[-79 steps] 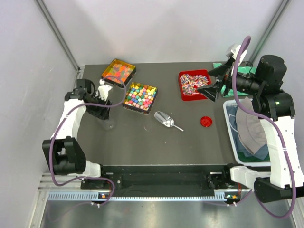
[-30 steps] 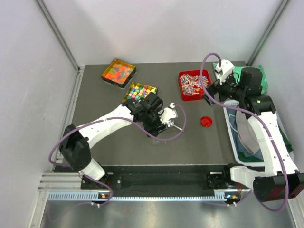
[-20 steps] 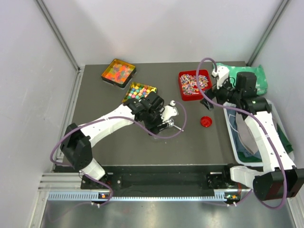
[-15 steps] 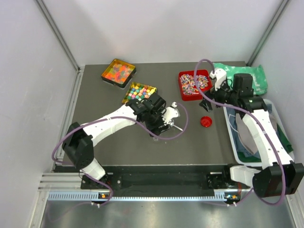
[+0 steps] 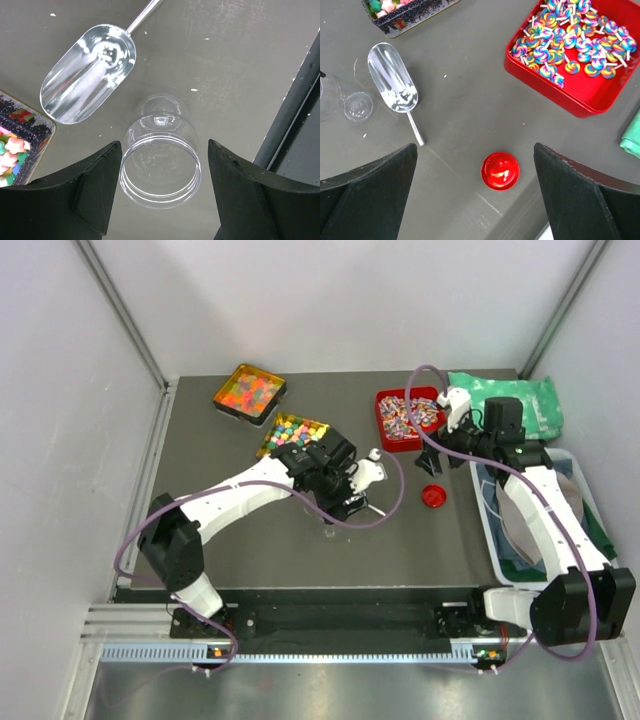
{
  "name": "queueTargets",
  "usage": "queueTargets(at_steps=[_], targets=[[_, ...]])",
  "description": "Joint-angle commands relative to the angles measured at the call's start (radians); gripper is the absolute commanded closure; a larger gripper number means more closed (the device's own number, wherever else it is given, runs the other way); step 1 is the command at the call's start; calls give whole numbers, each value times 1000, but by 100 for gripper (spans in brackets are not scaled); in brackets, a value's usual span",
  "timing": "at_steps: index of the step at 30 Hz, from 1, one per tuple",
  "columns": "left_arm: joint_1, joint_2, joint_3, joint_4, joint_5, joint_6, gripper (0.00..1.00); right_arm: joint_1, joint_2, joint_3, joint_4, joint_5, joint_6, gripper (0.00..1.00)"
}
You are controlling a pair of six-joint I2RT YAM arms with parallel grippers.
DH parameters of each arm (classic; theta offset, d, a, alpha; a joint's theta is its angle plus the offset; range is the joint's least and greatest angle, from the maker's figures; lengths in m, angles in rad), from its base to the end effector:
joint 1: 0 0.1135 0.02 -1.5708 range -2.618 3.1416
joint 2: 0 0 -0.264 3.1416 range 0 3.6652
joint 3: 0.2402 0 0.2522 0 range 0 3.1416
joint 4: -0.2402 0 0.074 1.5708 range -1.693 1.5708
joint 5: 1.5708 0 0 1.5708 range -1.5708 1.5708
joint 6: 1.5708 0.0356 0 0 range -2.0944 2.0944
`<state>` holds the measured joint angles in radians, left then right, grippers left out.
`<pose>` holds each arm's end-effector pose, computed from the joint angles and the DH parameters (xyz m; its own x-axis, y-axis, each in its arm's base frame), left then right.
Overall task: Pack the candies
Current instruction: Place the packing bottle at the center of the board, then pick up the spatula from the center of the board.
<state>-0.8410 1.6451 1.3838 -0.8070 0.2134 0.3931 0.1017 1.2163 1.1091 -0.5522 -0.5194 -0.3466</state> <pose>0.2238 -0.2615 0.2761 -0.2347 0.8238 -0.5160 0.9595 0.2815 0.0130 0.2581 0.0441 0.3303 -0.4107 -0.3383 -0.8467 -0.6570 0.7537 0.0175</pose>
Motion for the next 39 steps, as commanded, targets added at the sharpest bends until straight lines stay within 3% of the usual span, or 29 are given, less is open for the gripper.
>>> queueTargets(at_steps=[1,7,11,21,29,39], targets=[[-7,9,57,14,18,-26,26,-10,11,-15,54,-44,14,1],[11,-25,96,6,-84,-16,20,-7,14,-26,48,-57,12,1],[86,-68,118,-12,-88,-4,15,33,9,-35,37,-38,-11,1],[347,-271,-184,98,-37,62,11,185,95,-52,74,48,-38,7],[355,-262,-374,276,-9,18,12,291,236,-75,161,79,6,26],[359,-228,-411,377,-9,-7,12,360,357,-109,196,116,20,32]])
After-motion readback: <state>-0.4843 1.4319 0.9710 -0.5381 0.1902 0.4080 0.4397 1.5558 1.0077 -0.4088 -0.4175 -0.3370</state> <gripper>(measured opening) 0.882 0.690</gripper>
